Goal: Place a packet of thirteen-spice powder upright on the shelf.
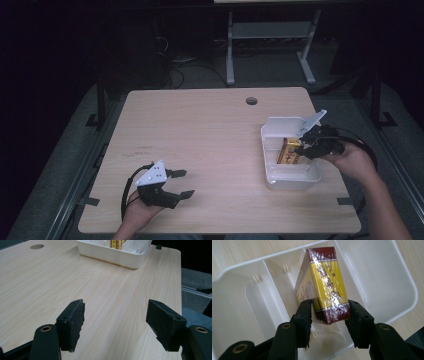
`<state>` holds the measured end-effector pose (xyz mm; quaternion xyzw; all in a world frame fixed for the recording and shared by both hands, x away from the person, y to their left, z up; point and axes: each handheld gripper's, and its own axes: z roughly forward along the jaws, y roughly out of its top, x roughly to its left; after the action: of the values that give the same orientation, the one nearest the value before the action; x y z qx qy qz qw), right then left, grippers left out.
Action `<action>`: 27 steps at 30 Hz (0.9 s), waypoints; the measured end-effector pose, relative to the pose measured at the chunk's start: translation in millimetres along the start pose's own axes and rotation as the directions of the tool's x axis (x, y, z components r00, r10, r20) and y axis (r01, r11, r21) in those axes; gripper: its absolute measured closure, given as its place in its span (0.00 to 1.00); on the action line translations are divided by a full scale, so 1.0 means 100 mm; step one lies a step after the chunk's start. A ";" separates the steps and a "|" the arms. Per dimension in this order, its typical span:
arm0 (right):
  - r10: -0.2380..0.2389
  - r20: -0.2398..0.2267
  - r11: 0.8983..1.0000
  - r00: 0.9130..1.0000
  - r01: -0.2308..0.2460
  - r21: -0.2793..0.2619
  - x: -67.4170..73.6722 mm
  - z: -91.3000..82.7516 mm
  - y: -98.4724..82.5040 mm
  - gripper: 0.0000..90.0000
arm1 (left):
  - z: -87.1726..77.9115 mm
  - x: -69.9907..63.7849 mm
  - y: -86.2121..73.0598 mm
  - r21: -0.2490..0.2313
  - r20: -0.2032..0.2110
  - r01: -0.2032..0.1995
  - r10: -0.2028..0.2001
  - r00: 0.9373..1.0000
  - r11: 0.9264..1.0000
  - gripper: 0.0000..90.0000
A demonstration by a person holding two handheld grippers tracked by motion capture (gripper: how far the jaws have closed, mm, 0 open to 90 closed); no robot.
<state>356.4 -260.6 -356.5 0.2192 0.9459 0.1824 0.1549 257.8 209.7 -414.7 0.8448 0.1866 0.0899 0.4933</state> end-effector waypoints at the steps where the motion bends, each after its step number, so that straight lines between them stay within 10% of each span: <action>1: 0.003 0.006 1.000 1.000 -0.003 -0.009 -0.01 -0.02 0.00 0.62 | 0.00 0.00 0.00 0.001 0.000 -0.001 0.001 1.000 1.000 0.33; 27: 0.065 -0.041 0.993 0.997 -0.069 -0.098 -0.01 -0.05 -0.14 0.58 | 0.00 0.00 0.00 0.001 0.001 -0.002 0.002 1.000 1.000 0.33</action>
<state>350.4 -274.1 -357.0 0.2394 0.9305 0.2385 0.1415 257.8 209.2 -414.7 0.8452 0.1855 0.0902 0.4930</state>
